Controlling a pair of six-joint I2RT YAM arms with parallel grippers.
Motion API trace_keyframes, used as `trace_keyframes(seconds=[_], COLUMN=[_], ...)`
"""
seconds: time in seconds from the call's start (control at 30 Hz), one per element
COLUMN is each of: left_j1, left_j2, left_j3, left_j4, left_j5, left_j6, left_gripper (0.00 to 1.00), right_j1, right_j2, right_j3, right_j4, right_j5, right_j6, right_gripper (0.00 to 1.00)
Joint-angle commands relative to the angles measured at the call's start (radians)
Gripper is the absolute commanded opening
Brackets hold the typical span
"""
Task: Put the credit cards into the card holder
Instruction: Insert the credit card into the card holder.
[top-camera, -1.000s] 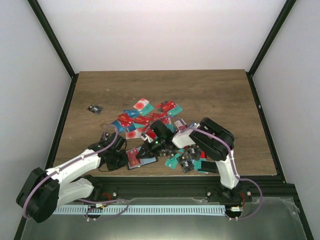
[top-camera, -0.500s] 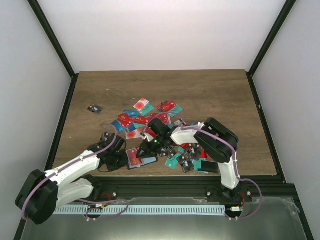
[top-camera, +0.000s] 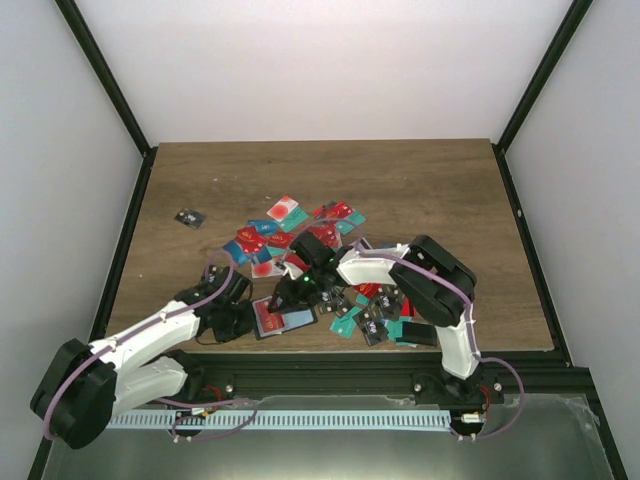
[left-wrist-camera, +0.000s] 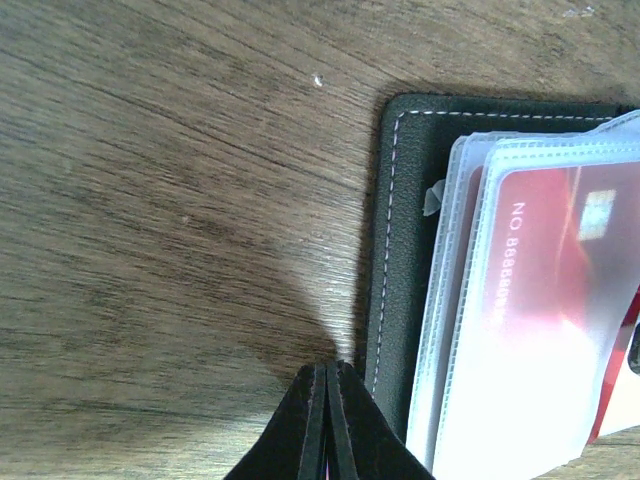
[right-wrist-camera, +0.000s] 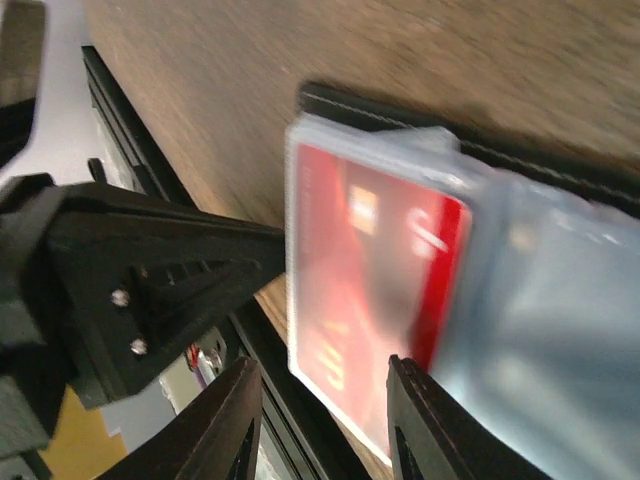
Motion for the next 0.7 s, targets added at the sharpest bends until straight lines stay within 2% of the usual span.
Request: trace_keyframes(seconds=[0.0,0.3,0.67], left_j1=[-0.004,-0.004,-0.005], left_j2=[0.023,0.026,-0.084], left_j3=[-0.002,0.025,0.206], left_j4=[-0.002,-0.013,-0.133], left_j5=[-0.003,-0.007,-0.043], left_j6=[-0.005,-0.003,0.063], left_gripper=[0.04,0.04,0.07], right_j1=[0.041,0.053,-0.003], right_j2=[0.037,0.037,-0.163], right_j3=[0.094,0.110,0.109], right_j4=[-0.048,-0.079,-0.149], right_j5=[0.012,0.017,0.054], right_j6=[-0.016,-0.036,-0.132], right_gripper=[0.37,0.36,0.40])
